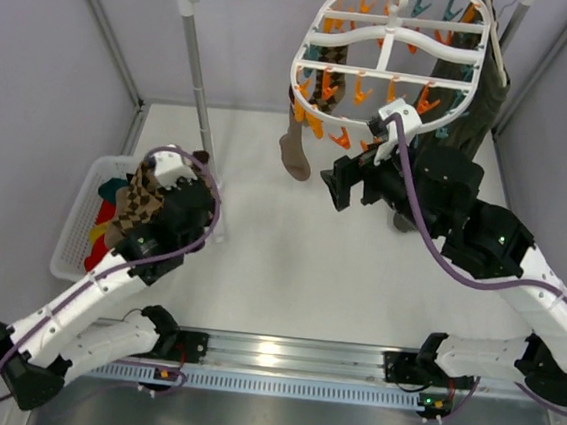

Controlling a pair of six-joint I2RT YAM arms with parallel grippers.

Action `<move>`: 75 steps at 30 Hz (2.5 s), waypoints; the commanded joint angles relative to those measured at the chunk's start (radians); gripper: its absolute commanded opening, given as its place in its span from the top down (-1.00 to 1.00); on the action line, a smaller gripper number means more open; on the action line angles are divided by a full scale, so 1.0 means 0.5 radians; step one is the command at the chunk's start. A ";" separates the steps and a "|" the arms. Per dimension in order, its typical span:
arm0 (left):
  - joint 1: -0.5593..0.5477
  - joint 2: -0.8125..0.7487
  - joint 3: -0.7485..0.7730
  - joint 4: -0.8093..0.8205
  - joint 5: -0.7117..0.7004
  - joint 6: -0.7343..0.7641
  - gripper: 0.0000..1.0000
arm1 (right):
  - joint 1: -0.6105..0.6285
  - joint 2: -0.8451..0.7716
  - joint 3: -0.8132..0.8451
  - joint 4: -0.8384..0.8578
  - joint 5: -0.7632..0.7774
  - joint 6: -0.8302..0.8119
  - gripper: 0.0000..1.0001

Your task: Remove the socks clipped to the hanger

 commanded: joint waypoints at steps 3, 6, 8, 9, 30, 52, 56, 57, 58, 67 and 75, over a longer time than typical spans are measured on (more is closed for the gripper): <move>0.593 0.109 0.354 -0.489 0.286 -0.053 1.00 | -0.017 -0.298 -0.241 0.011 -0.542 0.071 -0.99; 1.007 0.244 0.450 -0.590 0.493 -0.022 1.00 | -0.017 -0.406 -0.382 0.088 -0.576 0.080 -0.99; 1.361 0.291 0.475 -0.587 0.632 -0.010 1.00 | -0.017 -0.489 -0.447 0.109 -0.600 0.086 -0.99; 1.461 0.318 0.475 -0.590 0.727 -0.016 1.00 | -0.017 -0.513 -0.468 0.122 -0.609 0.092 -0.99; 1.821 0.339 0.061 -0.538 0.825 -0.440 -0.96 | -0.017 -1.123 -0.888 0.220 -0.288 0.316 -0.99; 0.405 0.171 0.067 0.392 1.464 0.238 -0.97 | -0.017 -1.569 -1.419 0.309 -0.305 0.516 -0.99; 0.244 0.438 -0.013 0.967 1.715 0.422 -0.97 | -0.014 -1.639 -1.441 0.345 -0.483 0.497 -0.99; 0.244 0.481 -0.019 1.053 1.764 0.444 -0.97 | -0.017 -1.654 -1.447 0.352 -0.553 0.494 -0.99; 0.244 0.569 -0.031 1.154 1.798 0.475 -0.97 | -0.017 -1.664 -1.462 0.358 -0.581 0.485 -0.99; 0.268 0.963 -0.053 1.870 1.906 0.840 -0.97 | -0.017 -1.704 -1.545 0.468 -0.723 0.461 -0.99; 0.413 1.319 0.076 2.100 1.992 0.904 -0.97 | -0.017 -1.649 -1.496 0.468 -0.885 0.458 -0.99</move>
